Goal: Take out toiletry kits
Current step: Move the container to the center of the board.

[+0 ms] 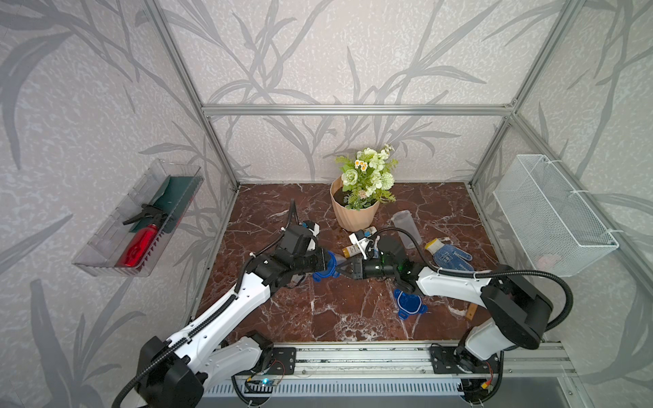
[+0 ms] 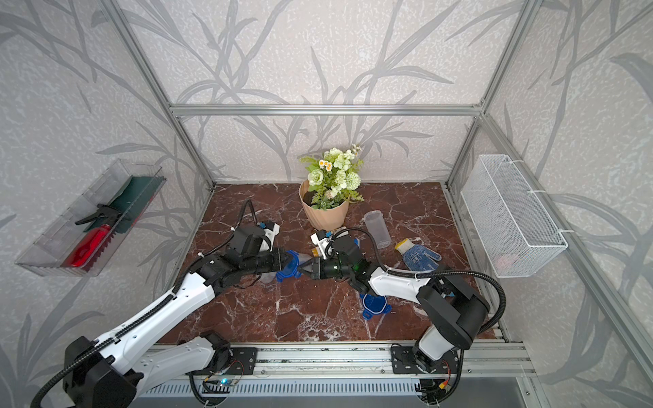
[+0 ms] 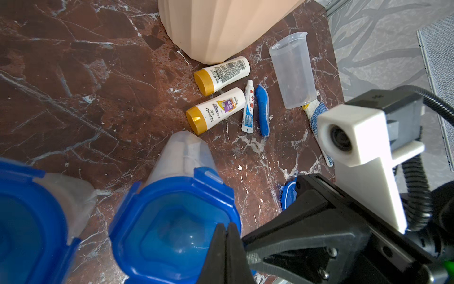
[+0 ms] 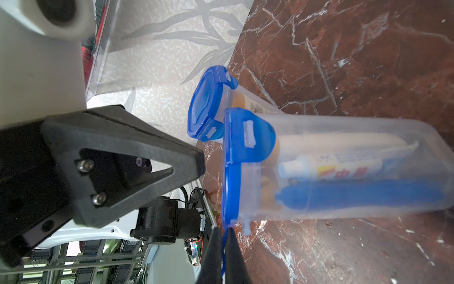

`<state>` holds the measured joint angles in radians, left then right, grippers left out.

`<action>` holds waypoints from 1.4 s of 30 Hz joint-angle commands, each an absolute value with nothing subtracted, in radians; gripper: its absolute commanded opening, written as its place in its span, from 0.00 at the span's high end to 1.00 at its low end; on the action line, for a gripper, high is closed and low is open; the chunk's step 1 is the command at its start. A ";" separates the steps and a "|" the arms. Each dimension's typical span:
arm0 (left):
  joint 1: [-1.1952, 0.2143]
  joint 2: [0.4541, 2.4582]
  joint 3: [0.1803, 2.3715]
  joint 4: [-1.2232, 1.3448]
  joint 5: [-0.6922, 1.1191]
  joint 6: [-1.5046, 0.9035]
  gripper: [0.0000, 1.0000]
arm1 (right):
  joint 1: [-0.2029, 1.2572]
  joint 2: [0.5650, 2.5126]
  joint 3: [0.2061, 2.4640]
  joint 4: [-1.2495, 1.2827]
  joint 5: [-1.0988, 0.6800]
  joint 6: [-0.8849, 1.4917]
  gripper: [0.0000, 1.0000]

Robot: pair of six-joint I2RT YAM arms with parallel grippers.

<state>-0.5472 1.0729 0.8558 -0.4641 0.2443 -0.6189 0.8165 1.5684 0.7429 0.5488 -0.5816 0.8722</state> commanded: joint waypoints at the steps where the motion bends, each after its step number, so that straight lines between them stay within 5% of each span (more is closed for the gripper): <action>1: -0.541 1.061 0.853 -0.466 0.242 -0.605 1.00 | 0.816 1.514 0.728 0.575 -0.559 0.890 1.00; 14: -0.540 1.052 0.859 -0.462 0.251 -0.607 1.00 | 0.816 1.503 0.578 0.912 -0.470 1.118 1.00; 23: -0.541 1.062 0.859 -0.450 0.262 -0.614 1.00 | 0.820 1.679 0.488 1.401 -0.341 1.293 1.00; 32: -0.540 1.099 0.869 -0.430 0.285 -0.609 0.98 | 0.845 1.613 0.387 1.404 -0.202 1.234 1.00; 42: -0.552 1.160 0.898 -0.395 0.324 -0.620 0.80 | 0.889 1.602 0.315 1.405 -0.107 1.199 0.91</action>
